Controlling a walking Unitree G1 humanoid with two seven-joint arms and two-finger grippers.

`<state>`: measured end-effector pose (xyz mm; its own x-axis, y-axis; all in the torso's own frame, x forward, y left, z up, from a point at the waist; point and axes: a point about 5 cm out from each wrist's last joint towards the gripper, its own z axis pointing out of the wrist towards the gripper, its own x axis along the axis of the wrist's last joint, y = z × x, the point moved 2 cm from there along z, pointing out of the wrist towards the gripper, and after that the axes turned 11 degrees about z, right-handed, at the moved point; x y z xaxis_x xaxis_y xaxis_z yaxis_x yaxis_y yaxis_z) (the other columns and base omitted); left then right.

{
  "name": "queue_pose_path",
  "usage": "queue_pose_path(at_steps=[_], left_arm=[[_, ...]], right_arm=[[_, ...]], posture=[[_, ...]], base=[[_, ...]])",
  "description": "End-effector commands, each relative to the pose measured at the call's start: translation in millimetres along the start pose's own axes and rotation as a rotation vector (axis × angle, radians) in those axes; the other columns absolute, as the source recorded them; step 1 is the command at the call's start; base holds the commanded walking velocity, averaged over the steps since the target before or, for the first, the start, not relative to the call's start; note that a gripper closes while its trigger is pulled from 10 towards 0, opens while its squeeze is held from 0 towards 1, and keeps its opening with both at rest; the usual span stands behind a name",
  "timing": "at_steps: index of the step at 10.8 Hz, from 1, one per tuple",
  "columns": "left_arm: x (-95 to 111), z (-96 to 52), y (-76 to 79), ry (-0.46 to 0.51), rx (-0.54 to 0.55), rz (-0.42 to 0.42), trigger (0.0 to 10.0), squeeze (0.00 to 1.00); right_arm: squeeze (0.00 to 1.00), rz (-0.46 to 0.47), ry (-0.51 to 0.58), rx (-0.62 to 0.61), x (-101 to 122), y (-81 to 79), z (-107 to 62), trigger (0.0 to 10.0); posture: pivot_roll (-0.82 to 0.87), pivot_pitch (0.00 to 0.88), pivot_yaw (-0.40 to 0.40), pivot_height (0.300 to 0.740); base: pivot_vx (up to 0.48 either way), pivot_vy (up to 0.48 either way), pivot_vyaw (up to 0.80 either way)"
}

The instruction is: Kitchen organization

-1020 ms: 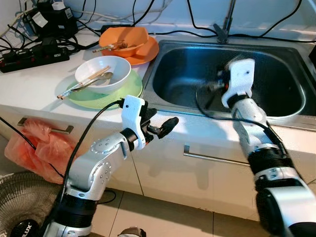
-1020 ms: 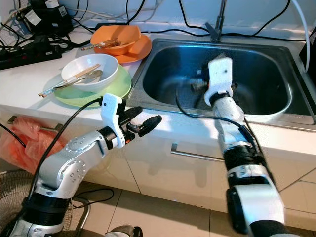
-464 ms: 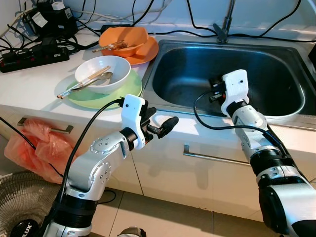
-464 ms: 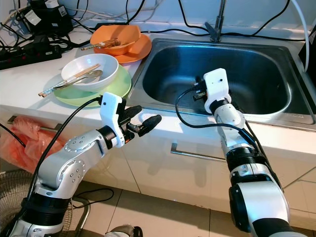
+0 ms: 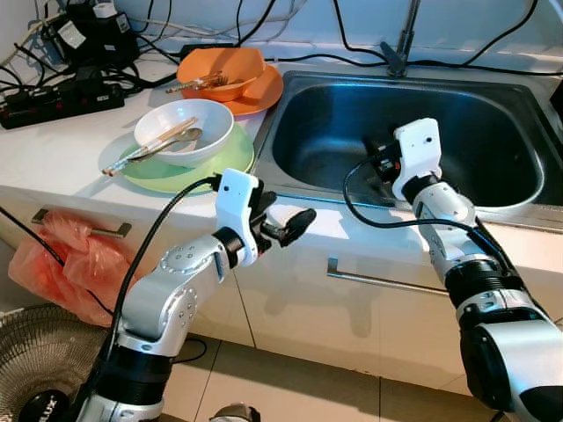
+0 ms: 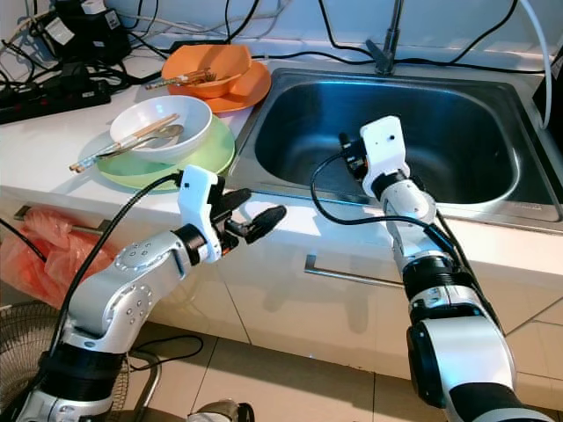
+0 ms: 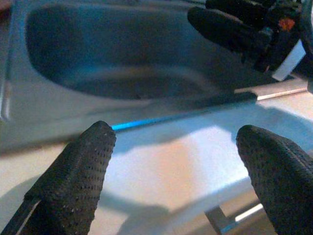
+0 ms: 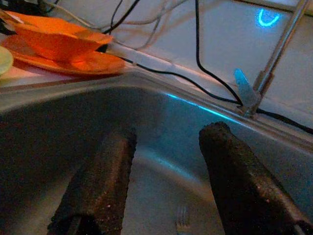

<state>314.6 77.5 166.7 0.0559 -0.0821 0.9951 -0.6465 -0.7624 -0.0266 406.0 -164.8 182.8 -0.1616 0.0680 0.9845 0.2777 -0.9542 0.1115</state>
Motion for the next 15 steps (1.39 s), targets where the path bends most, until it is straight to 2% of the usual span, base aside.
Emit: queue_pose_path(at_steps=[1,3,5,6,7,8,11,14,15], left_arm=[[10,3.4,-3.7,0.037,0.019,0.037,10.0,0.0],[20,5.5,-8.9,0.094,0.062,0.031,10.0,0.0],[41,4.3,-14.5,0.237,0.165,0.078,10.0,0.0],[55,0.2,-18.6,0.317,0.247,0.109,10.0,0.0],[61,-2.5,-20.6,0.352,0.285,0.122,10.0,0.0],[70,-7.4,-22.9,0.413,0.354,0.14,10.0,0.0],[76,-17.6,-23.0,0.466,0.405,0.188,10.0,0.0],[72,-25.5,-24.5,0.459,0.428,0.199,10.0,0.0],[68,-32.0,-29.0,0.443,0.461,0.221,10.0,0.0]], right_arm=[[1.0,0.01,0.052,0.022,10,-4.2,1.0,10.0],[1.0,0.018,0.1,0.024,17,-8.0,-2.7,10.0],[1.0,0.033,0.184,-0.019,35,-8.6,-14.3,10.0],[0.0,0.032,0.229,-0.054,47,-7.9,-21.2,10.0],[0.0,0.027,0.251,-0.068,52,-8.1,-24.8,10.0],[0.0,0.019,0.282,-0.081,65,-10.8,-35.3,10.0],[0.0,0.101,0.3,-0.118,79,-24.1,-62.6,10.0],[0.0,0.154,0.302,-0.151,84,-31.2,-82.6,10.0],[0.0,0.158,0.256,-0.155,79,-30.7,-94.3,10.0]], posture=[[0.22,0.05,0.064,0.74],[0.2,0.037,0.058,0.74],[0.17,0.019,0.048,0.74],[0.16,0.011,0.045,0.74],[0.16,0.01,0.045,0.74],[0.14,0.004,0.042,0.74],[0.12,0.0,0.046,0.74],[0.11,0.0,0.062,0.74],[0.1,0.0,0.066,0.74]], base=[[0.0,0.0,0.0],[0.0,0.0,0.0],[0.0,0.0,0.0],[0.0,0.0,0.0],[0.0,0.0,0.0],[0.0,0.0,0.0],[0.0,0.0,0.0],[0.0,0.0,0.0],[0.0,0.0,0.0]])
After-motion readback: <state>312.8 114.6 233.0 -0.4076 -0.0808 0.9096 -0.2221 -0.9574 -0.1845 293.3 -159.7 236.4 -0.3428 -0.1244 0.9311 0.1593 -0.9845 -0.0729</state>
